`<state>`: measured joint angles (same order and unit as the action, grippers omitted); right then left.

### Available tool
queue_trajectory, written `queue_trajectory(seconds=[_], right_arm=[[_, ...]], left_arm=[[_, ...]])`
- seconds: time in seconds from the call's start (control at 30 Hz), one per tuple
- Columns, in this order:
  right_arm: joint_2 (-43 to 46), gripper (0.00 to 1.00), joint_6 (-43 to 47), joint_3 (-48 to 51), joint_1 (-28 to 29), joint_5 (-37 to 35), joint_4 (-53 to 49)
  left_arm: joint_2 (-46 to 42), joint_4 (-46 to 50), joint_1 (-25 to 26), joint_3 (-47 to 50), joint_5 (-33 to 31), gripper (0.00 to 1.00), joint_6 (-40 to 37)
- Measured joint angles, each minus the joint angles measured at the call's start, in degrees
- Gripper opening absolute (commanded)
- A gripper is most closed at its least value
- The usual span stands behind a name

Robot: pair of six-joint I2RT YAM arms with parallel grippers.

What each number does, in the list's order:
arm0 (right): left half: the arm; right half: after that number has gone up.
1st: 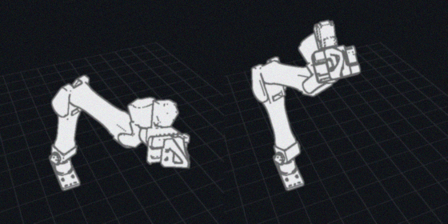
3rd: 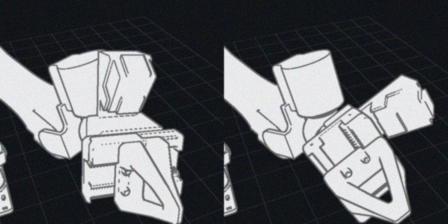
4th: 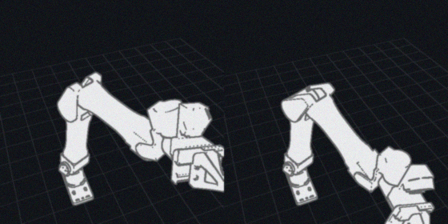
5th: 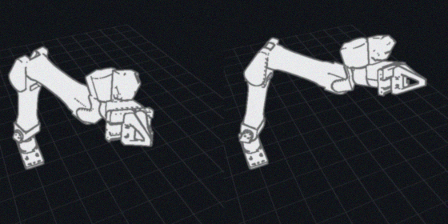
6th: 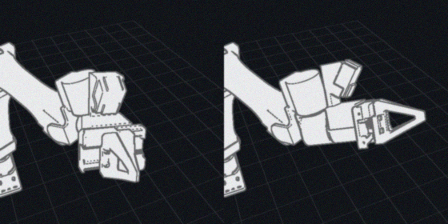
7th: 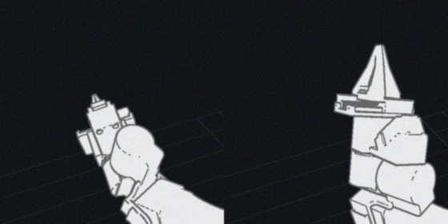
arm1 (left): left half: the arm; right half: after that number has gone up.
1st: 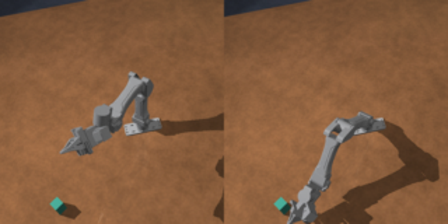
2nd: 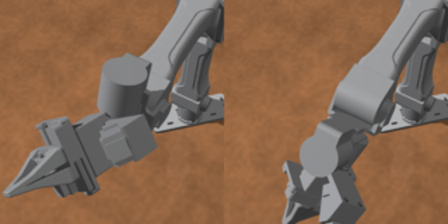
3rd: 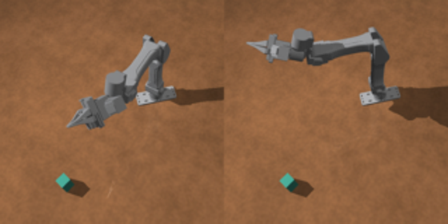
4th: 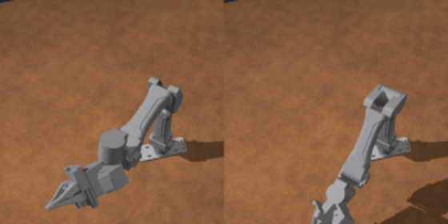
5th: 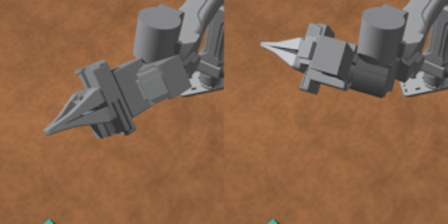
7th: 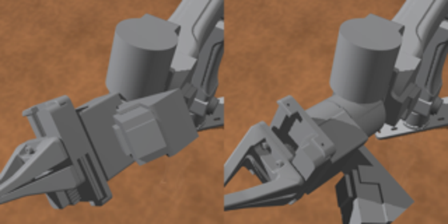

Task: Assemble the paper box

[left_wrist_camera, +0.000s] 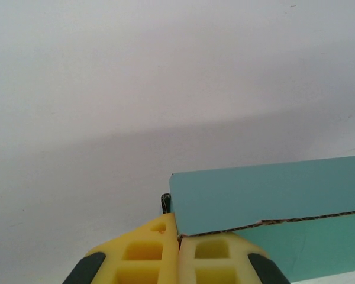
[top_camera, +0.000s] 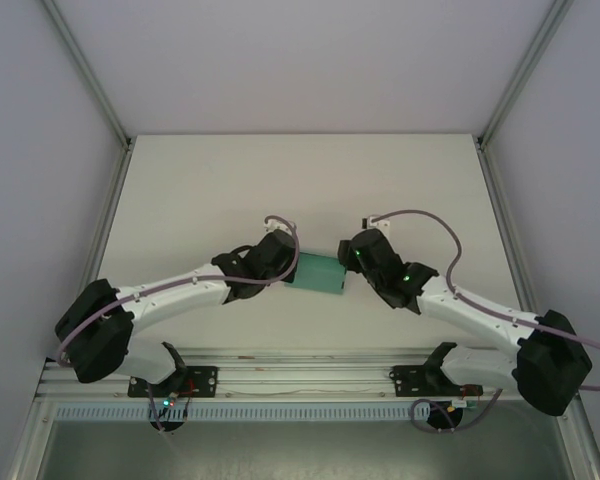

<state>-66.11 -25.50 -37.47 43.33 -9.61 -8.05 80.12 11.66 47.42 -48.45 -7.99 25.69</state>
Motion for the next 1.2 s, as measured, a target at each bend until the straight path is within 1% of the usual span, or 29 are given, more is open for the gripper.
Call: queue_trajectory(seconds=[0.07, 0.2, 0.27, 0.37, 0.5, 0.57, 0.6, 0.7, 0.77, 0.93, 1.0, 1.07, 1.13, 1.2], right_arm=[[-0.81, 0.52, 0.20, 2.54, 0.00, 1.44, 1.77], [-1.01, 0.51, 0.61, 4.17, -0.04, 1.99, 5.25], [-0.96, 0.51, 0.61, 4.66, -0.04, 1.92, 6.25], [-0.94, 0.51, 0.61, 5.29, 0.00, 1.90, 7.50], [-1.03, 0.51, 0.61, 5.51, 0.15, 1.90, 8.04], [-1.16, 0.50, 0.61, 5.51, 0.37, 1.88, 8.24], [-1.25, 0.50, 0.63, 5.55, 0.48, 1.88, 8.59], [-1.33, 0.50, 0.72, 6.16, 0.76, 1.84, 9.94], [-1.33, 0.50, 1.20, 6.51, 0.79, 1.68, 10.78], [-1.29, 0.50, 3.23, 6.51, 0.98, 1.38, 10.91], [-1.25, 0.50, 3.74, 6.51, 1.01, 1.20, 10.91], [-1.18, 0.50, 4.09, 6.51, 1.01, 1.20, 10.93], [-1.11, 0.50, 4.13, 6.64, 1.03, 1.20, 10.97], [-0.90, 0.50, 4.13, 6.88, 1.11, 1.20, 11.15]], left_arm=[[-0.46, 0.07, 0.26, 0.28, 0.00, 0.10, -0.04], [-1.36, 2.27, 0.33, 0.52, 0.17, 0.34, -0.26], [-2.84, 4.24, 0.33, 0.92, 0.42, 0.50, -0.90], [-5.25, 8.09, 0.33, 1.05, 1.68, 0.65, -1.86], [-8.68, 11.41, 0.76, 1.03, 3.50, 0.80, -3.43], [-9.84, 12.66, 0.76, 0.81, 3.93, 0.93, -3.54], [-10.08, 13.20, 0.68, 0.52, 4.26, 0.96, -3.21], [-10.08, 13.57, -0.59, -0.96, 6.19, 0.96, -2.29], [-9.86, 13.16, -2.62, -2.23, 7.63, 0.96, -1.03], [-7.85, 10.01, -9.31, -3.23, 11.67, 0.92, 1.64], [-6.69, 9.25, -10.45, -3.19, 13.31, 0.89, 2.03], [-5.84, 8.04, -10.51, -2.51, 14.78, 0.85, 2.58], [-5.60, 6.67, -10.62, -0.76, 16.17, 0.76, 3.13], [-5.60, 5.88, -11.19, 1.42, 17.51, 0.71, 3.87]])
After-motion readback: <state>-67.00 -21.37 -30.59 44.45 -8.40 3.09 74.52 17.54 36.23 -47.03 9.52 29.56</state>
